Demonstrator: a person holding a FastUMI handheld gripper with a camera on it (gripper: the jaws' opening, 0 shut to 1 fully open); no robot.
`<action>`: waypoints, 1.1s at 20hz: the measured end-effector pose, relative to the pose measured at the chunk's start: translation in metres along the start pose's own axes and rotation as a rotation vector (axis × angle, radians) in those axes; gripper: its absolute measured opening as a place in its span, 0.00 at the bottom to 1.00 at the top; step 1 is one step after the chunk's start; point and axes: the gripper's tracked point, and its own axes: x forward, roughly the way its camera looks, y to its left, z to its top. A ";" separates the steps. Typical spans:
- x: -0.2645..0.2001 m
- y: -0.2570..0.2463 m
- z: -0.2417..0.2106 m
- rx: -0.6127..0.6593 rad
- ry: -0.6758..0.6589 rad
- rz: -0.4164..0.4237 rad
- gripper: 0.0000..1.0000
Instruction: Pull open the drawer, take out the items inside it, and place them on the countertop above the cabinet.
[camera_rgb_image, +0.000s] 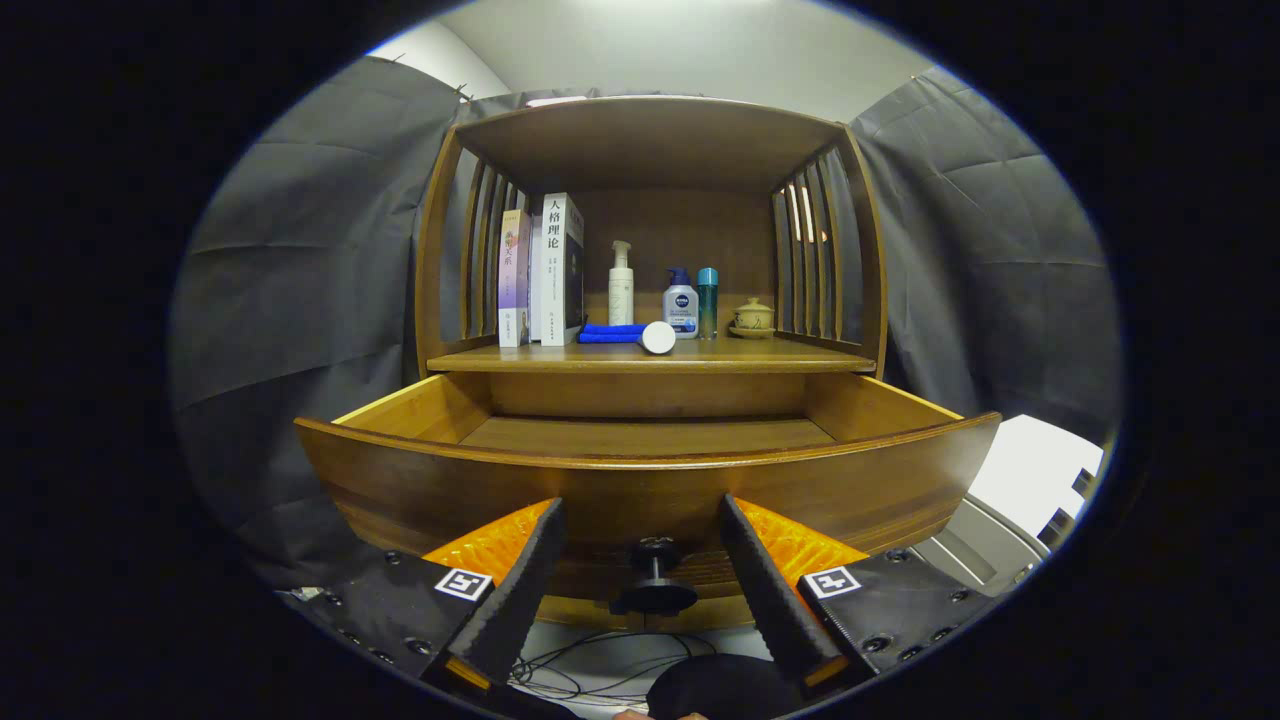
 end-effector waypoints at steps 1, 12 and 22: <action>0.009 0.000 0.000 0.000 0.005 -0.001 0.97; 0.073 0.004 0.020 0.047 0.003 -0.024 0.97; 0.124 0.004 0.032 0.042 -0.009 -0.021 0.97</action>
